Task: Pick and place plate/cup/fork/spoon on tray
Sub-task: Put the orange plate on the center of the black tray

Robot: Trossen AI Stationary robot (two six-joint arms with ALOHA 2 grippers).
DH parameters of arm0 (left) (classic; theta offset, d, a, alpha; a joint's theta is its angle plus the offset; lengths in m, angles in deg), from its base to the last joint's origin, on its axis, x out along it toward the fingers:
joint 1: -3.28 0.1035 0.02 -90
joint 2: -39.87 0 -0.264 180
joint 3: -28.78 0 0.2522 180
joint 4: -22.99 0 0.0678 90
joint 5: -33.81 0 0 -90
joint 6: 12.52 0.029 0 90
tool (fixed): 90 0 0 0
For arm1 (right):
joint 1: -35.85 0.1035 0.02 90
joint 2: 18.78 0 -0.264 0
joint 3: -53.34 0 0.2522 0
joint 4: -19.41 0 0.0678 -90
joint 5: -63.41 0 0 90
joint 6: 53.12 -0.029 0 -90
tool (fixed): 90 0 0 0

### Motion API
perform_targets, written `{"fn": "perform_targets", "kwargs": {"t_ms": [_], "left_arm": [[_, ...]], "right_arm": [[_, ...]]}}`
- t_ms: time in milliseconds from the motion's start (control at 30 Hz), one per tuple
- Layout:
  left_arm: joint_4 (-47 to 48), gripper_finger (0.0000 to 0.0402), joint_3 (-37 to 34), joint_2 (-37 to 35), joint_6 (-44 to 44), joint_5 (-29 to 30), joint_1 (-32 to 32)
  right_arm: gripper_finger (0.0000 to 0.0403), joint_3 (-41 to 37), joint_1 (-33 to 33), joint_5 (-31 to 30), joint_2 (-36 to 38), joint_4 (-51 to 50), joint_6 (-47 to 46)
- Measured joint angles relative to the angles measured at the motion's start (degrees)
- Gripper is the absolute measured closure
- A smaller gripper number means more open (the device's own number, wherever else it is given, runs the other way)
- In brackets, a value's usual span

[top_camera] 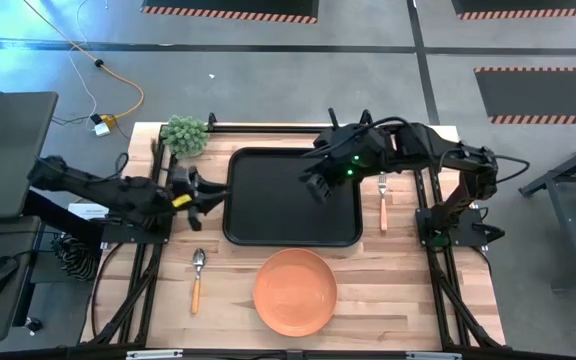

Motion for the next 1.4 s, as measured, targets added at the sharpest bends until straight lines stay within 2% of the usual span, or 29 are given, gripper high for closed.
{"fn": "perform_targets", "kwargs": {"t_ms": [300, 567, 1067, 1400], "left_arm": [[8.78, 0.0237, 6.8, 10.18, -14.56, -0.74, 0.0], [9.14, 0.0232, 7.05, 18.5, -25.65, -6.64, 0.0], [8.53, 0.0232, 7.05, 33.38, -35.48, -17.81, 0.04], [1.11, 0.0232, 7.05, 42.68, -38.44, -22.85, 0.0]], "right_arm": [[0.0292, 0.01, 0.0, 0.34, 0.65, -0.83, 3.0], [0.0292, 0.01, 0.0, 0.57, 0.68, -2.46, 3.96], [0.0292, 0.01, 0.0, 0.61, 0.68, -2.46, 3.98], [0.0292, 0.01, 0.0, 0.62, 0.68, -2.48, 3.98]]}}
